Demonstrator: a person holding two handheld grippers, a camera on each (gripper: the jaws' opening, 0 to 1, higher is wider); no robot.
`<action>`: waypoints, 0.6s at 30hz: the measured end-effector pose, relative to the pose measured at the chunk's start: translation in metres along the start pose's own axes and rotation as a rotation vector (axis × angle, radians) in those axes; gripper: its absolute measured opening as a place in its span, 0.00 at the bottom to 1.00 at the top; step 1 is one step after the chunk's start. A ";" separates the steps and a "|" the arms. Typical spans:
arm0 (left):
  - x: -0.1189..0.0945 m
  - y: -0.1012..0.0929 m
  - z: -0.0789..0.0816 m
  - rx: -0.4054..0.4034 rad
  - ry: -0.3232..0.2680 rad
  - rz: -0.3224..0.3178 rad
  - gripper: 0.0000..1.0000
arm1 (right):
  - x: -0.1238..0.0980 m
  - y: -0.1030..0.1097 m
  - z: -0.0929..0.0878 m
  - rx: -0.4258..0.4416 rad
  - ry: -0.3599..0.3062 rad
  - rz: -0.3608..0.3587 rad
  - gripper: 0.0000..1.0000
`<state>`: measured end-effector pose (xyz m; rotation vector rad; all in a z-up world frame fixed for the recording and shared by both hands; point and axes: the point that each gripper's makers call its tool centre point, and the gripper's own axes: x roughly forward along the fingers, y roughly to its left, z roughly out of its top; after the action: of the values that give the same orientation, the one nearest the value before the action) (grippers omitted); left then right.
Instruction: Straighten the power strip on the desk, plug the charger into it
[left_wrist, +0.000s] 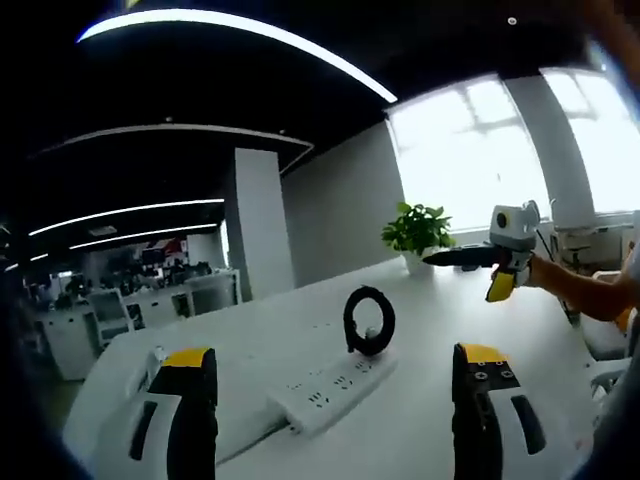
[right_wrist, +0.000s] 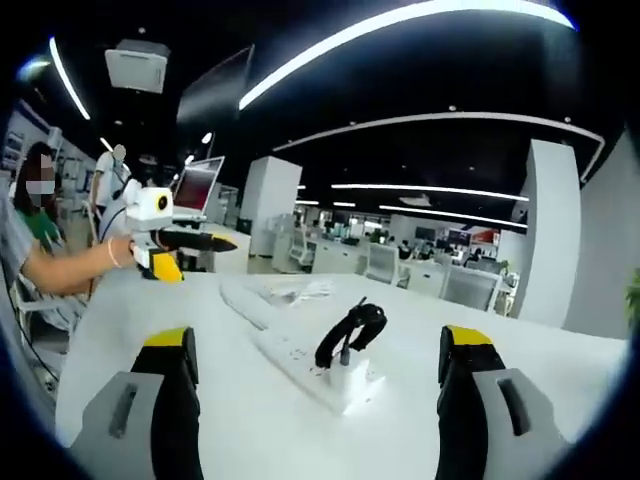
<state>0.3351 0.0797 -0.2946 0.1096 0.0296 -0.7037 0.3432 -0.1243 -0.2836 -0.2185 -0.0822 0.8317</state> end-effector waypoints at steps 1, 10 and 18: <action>-0.003 -0.002 0.001 -0.001 -0.006 0.005 0.99 | -0.002 0.000 0.000 0.007 -0.004 -0.006 1.00; -0.032 -0.012 0.012 0.004 -0.072 0.093 0.99 | -0.035 -0.001 0.005 0.093 -0.047 -0.054 0.97; -0.057 -0.014 0.000 -0.052 -0.105 0.173 0.99 | -0.061 0.010 0.004 0.150 -0.096 -0.087 1.00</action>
<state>0.2823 0.1062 -0.2920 0.0249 -0.0619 -0.5347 0.2945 -0.1620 -0.2812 -0.0336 -0.1181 0.7574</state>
